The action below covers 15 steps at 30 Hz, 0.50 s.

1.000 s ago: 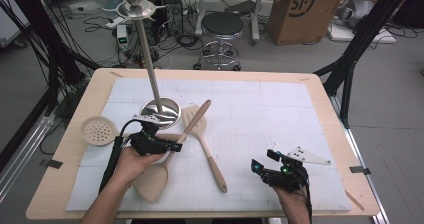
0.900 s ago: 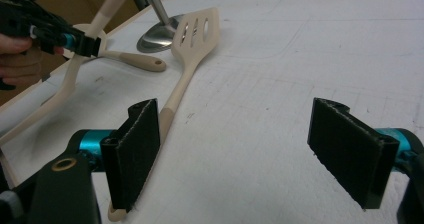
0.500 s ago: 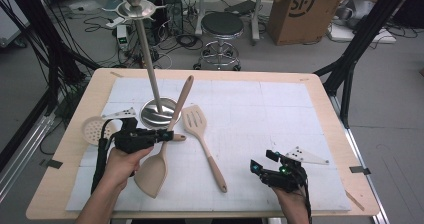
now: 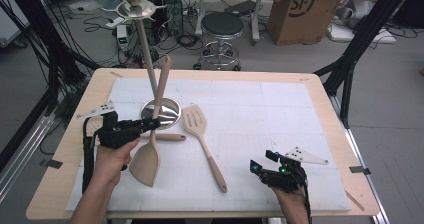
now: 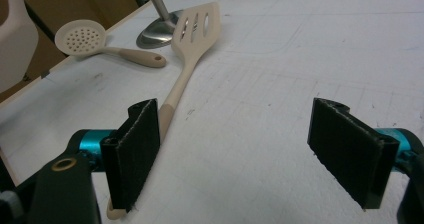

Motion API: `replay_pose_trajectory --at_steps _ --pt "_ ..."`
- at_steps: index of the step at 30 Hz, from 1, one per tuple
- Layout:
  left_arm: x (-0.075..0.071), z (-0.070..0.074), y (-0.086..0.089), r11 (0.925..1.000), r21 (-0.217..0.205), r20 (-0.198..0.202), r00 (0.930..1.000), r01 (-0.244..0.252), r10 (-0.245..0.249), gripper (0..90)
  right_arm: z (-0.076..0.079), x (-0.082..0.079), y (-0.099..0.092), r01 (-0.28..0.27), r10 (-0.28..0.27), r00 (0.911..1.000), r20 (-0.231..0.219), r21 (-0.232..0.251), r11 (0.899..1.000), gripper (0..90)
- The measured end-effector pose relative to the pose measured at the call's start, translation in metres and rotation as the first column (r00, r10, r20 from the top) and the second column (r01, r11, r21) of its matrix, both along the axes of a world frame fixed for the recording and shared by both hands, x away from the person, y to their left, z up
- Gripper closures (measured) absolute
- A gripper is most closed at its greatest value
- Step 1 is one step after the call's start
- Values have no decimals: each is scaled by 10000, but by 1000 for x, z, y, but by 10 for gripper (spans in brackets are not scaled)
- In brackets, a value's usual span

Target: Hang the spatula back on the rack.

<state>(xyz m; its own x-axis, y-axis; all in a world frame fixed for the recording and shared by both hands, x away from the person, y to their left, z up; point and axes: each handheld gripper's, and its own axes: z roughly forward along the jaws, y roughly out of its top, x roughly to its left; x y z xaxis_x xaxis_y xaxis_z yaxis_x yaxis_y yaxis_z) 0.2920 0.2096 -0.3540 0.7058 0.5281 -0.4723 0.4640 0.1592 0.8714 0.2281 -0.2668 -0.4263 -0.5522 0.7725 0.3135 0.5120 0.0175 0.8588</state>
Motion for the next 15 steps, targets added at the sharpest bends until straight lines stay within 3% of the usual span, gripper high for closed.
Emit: replay_pose_trajectory --at_steps 5,15 --pt "-4 13 10 9986 -390 531 9979 -351 371 786 -1 0 0 -15 15 10000 -63 18 10000 209" --pt "-14 28 33 9910 -1030 1177 9882 -856 976 786 -1 0 0 -5 4 10000 -96 -1 10000 209"
